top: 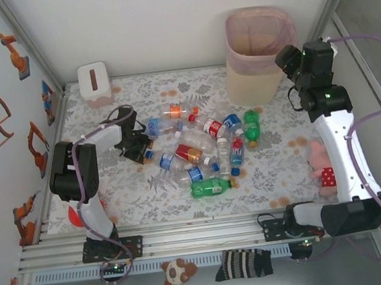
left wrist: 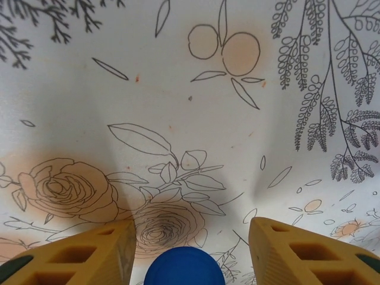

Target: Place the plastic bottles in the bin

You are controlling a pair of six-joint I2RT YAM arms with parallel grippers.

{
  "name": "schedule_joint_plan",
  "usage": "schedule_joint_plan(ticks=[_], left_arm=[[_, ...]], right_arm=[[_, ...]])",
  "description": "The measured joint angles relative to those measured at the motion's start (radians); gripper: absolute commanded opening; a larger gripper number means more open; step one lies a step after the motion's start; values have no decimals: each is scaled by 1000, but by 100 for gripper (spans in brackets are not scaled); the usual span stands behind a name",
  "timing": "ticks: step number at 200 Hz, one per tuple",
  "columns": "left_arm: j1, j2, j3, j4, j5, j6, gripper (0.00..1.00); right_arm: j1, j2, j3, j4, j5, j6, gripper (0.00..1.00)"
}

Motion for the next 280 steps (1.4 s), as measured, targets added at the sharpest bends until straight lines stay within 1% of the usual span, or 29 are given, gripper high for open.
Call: schedule_joint_plan(ticks=[34, 100, 115, 166, 182, 233, 258, 280], left_arm=[[1, -1, -1, 1, 2, -10, 51], [-13, -7, -11, 16, 6, -32, 45], [-14, -7, -12, 18, 10, -35, 44], [-16, -15, -23, 22, 17, -40, 34], [-18, -26, -25, 21, 15, -40, 33], [-16, -128, -22, -26, -61, -19, 31], [-11, -195, -9, -55, -108, 14, 28], [-9, -256, 7, -65, -150, 60, 28]], right_arm=[[0, -1, -1, -3, 3, 0, 79], [0, -9, -15, -8, 3, 0, 79], [0, -10, -19, -10, 3, 0, 79], [0, -15, -21, -15, 5, 0, 79], [0, -17, -21, -15, 8, 0, 79], [0, -32, -22, -13, 5, -16, 76], [0, -59, -39, 5, -17, -45, 74], [0, -80, -48, 32, -58, -81, 74]])
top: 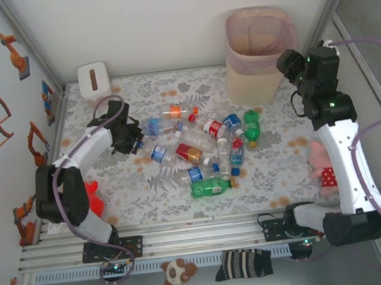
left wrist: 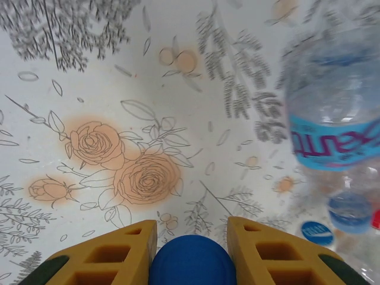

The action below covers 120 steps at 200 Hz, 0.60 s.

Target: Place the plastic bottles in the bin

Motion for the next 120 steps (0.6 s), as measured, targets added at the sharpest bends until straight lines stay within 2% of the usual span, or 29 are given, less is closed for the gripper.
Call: schedule_joint_plan(ticks=[32, 71, 92, 120], left_arm=[[0, -92, 11, 16, -33, 98, 27], [1, -197, 11, 106, -21, 242, 25], [-4, -251, 9, 191, 22, 314, 25], [-6, -324, -19, 357, 137, 395, 24]], right_arm=[[0, -16, -14, 66, -136, -79, 73], [0, -13, -41, 167, -397, -156, 72], [0, -8, -70, 253, -544, -170, 71], [10, 5, -105, 359, -711, -184, 72]])
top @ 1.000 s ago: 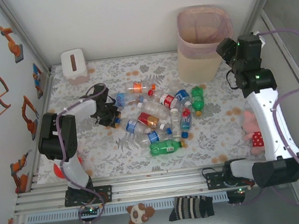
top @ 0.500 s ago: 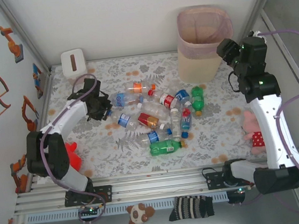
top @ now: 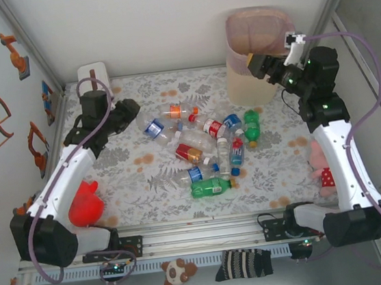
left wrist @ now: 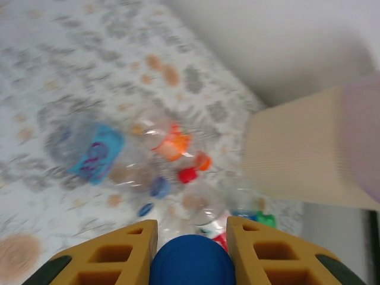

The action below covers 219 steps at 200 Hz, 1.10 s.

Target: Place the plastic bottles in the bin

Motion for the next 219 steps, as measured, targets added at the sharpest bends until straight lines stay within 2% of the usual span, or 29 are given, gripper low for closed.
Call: schedule_joint_plan(ticks=[37, 66, 96, 143, 175, 219], left_arm=[[-23, -39, -14, 197, 192, 113, 19], [-71, -49, -14, 285, 311, 214, 21], [-130, -66, -12, 372, 437, 302, 21], [-177, -119, -8, 576, 636, 356, 18], [-218, -128, 20, 629, 726, 386, 17], [-269, -128, 51, 655, 797, 413, 17]], right_arm=[[47, 14, -4, 79, -147, -41, 72], [115, 27, -3, 97, -235, -97, 73], [206, 56, 27, 51, -318, -185, 75], [302, 63, 63, -43, -449, -323, 83], [380, 69, 93, -151, -519, -440, 85], [450, 105, 131, -251, -547, -540, 85]])
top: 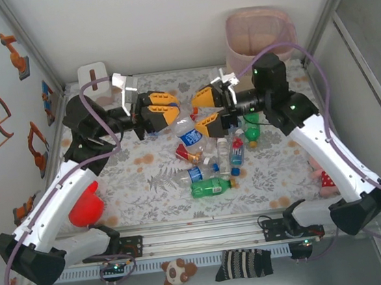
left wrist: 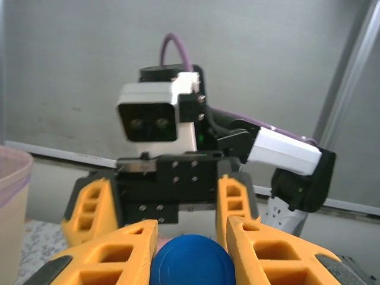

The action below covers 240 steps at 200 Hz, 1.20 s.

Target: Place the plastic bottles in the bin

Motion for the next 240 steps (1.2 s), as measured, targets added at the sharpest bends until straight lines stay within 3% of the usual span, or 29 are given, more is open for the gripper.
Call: schedule_joint_plan(ticks=[102, 164, 240], left_arm=[[-18, 4, 16, 1, 10, 41, 17], [-22, 4, 17, 0, 7, 50, 23], [-23, -24, 13, -27, -57, 96, 54]], right_arm=[[64, 31, 21, -135, -49, -124, 71], [69, 40, 44, -169, -45, -147, 59], [73, 44, 60, -169, -27, -146, 51]])
